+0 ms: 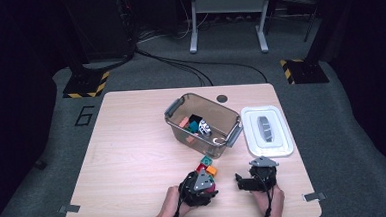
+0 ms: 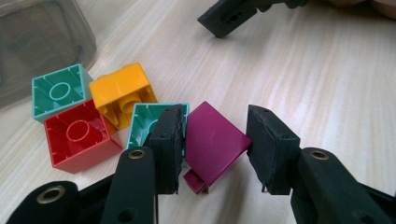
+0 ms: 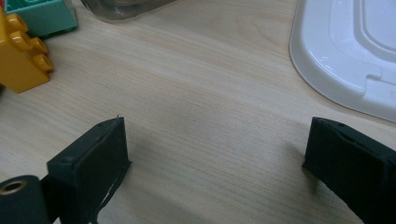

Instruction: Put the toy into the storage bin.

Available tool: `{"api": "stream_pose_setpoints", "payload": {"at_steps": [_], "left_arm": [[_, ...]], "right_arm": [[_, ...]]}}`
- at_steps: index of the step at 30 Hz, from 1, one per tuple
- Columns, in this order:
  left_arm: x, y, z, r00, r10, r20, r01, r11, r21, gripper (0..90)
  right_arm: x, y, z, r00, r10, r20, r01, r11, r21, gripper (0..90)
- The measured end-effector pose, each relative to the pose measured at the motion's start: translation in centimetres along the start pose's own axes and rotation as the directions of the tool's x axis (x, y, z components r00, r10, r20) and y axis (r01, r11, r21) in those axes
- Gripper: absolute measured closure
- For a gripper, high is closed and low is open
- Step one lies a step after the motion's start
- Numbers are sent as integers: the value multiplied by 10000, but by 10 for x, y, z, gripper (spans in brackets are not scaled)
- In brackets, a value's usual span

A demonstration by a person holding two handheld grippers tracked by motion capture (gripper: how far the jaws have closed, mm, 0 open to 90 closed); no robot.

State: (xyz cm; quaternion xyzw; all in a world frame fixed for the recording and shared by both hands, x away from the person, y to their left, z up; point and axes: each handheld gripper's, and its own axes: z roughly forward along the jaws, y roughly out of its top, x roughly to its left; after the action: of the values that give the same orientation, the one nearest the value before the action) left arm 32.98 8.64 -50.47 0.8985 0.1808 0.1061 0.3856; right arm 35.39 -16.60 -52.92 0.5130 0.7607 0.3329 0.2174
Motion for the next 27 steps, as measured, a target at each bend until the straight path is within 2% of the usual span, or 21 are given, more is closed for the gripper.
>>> {"api": "stream_pose_setpoints", "payload": {"at_steps": [6,8,9,14,18,22,24,27], "left_arm": [[0,-8,-7,9997,223,89,-222,9997,-112,579],[-1,-10,-9,9994,123,319,-114,9995,-287,580],[-1,-10,-10,9993,278,236,-275,9995,-145,580],[1,-14,-18,9994,90,343,-82,9997,-243,580],[10,-20,-23,9995,-3,316,10,9997,-229,580],[12,-27,-23,9994,-73,345,79,9998,-188,568],[11,-29,-24,9997,-180,169,182,9998,-103,513],[9,-33,-26,9998,-170,113,173,9996,-220,486]], "right_arm": [[0,0,0,10000,-21,22,21,10000,6,51],[0,0,0,10000,-23,18,23,10000,9,51],[0,0,0,10000,-29,17,29,10000,9,51],[0,0,0,10000,0,25,0,10000,10,52],[0,0,0,10000,-1,5,1,10000,7,52],[0,0,0,10000,6,39,-6,10000,6,54],[0,0,0,10000,14,41,-14,10000,9,54],[0,0,0,10000,11,46,-11,10000,6,54]]}}
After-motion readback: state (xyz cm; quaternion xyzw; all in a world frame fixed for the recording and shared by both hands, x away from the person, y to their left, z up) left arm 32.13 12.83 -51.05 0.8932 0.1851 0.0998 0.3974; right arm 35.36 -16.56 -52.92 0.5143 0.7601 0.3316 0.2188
